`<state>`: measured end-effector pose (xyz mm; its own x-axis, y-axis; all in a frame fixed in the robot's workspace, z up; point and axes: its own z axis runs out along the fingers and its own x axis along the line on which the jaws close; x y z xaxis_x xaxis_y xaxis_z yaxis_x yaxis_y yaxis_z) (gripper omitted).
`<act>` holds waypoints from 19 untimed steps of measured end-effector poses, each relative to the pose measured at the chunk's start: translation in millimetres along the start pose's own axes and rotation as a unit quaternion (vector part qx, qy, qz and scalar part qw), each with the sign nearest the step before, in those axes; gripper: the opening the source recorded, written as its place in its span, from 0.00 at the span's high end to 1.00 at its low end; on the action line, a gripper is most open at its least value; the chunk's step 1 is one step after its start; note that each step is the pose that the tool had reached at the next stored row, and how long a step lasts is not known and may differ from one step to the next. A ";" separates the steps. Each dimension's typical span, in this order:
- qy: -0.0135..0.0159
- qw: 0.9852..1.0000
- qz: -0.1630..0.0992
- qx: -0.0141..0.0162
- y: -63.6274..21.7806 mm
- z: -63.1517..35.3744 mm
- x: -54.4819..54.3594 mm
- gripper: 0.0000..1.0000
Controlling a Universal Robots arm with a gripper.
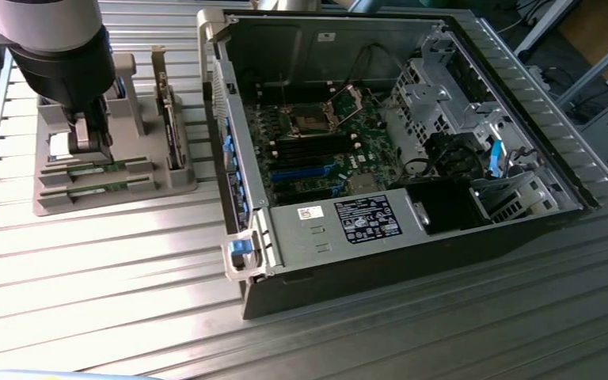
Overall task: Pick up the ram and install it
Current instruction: 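Pick up the ram and move it above insertion slot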
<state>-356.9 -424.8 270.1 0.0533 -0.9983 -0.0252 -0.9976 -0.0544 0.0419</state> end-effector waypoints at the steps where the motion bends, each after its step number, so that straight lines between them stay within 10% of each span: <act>1: 0.000 1.000 0.000 0.000 0.0 0.8 0.0 0.64; 19: 0.000 1.000 0.000 0.000 -0.4 10.8 1.0 0.64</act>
<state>-356.9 -425.5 259.3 0.0533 -0.9983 -0.0252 -0.9976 -0.0543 0.0419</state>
